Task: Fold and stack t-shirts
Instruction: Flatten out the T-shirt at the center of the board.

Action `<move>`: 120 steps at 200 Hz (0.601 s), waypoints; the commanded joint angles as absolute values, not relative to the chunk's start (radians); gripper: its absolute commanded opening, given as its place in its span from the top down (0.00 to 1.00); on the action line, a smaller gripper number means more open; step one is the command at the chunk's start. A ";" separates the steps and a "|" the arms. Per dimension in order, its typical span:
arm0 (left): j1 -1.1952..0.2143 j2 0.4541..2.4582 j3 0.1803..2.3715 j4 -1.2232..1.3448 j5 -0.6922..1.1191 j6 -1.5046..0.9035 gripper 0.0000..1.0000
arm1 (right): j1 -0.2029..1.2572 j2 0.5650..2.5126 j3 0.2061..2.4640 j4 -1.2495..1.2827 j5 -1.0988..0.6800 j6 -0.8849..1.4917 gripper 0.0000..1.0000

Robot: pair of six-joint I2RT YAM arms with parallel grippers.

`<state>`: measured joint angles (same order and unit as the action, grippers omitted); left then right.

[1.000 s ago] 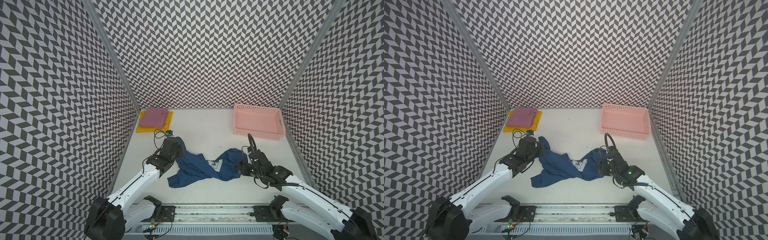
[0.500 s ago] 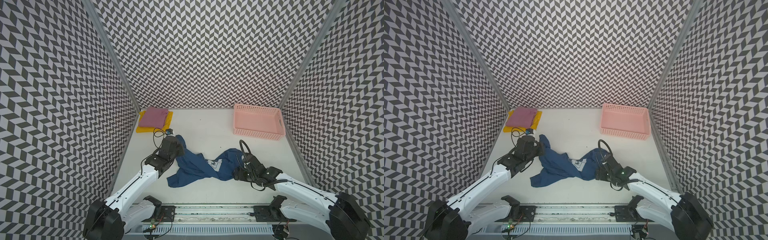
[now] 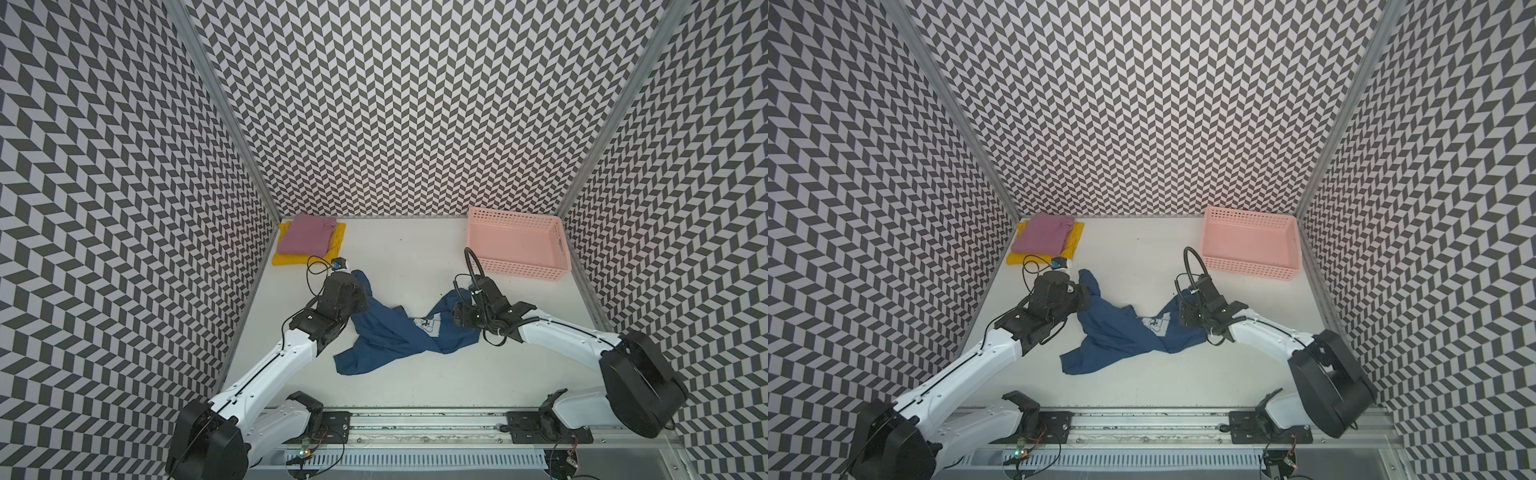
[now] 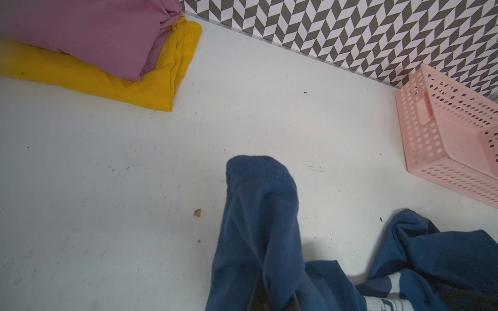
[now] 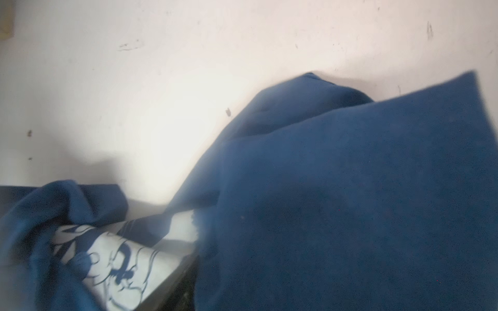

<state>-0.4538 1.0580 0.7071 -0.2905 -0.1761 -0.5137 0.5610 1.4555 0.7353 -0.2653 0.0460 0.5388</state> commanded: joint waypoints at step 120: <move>-0.460 1.051 0.731 -0.290 -0.169 -0.498 1.00 | 0.547 1.101 0.712 -0.385 0.128 0.488 0.15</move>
